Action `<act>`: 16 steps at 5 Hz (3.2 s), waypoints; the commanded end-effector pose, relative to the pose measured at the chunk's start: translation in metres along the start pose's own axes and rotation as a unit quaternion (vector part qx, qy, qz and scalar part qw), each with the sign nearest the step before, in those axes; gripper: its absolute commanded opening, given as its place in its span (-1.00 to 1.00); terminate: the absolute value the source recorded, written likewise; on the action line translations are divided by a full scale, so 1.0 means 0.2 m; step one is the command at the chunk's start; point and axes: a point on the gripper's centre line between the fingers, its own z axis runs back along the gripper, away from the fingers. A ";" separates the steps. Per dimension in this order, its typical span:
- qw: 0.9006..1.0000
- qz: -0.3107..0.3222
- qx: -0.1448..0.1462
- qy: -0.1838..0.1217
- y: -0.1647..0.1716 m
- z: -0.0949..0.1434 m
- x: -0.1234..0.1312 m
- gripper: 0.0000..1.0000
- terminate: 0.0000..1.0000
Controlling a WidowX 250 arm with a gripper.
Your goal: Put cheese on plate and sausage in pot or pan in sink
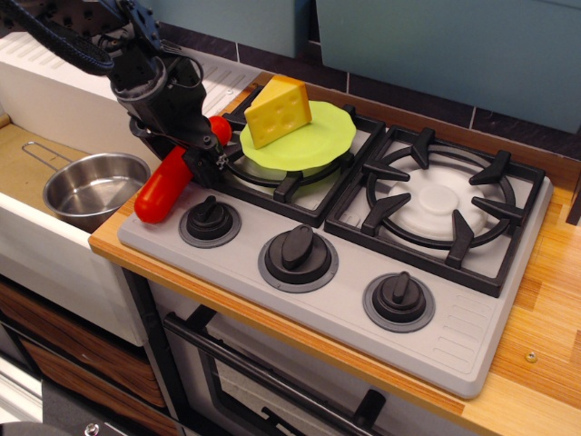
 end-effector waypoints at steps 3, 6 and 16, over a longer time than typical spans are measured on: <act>0.999 -0.002 0.008 0.043 0.05 0.32 0.12 -1.00 -1.00; 0.998 -0.049 -0.023 0.033 0.31 0.31 0.22 -1.00 -1.00; 0.998 -0.031 -0.057 0.008 0.34 0.07 0.09 1.00 -1.00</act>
